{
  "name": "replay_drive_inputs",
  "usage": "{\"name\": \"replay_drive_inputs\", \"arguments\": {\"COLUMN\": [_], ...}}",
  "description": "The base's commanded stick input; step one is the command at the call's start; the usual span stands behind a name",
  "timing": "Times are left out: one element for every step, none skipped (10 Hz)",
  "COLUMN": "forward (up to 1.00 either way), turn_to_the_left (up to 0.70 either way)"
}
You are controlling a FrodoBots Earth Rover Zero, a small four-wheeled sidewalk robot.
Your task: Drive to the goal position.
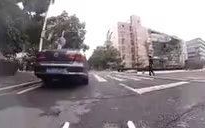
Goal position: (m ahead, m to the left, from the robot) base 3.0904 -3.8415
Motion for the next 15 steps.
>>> {"name": "replay_drive_inputs", "arguments": {"forward": [0.45,0.45,0.45,0.45,0.45,0.45,0.45,0.45,0.45,0.45,0.45,0.45,0.45,0.45,0.45], "turn_to_the_left": [0.00,0.00,0.00,0.00,0.00,0.00,0.00,0.00,0.00,0.00,0.00,0.00,0.00,0.00,0.00]}}
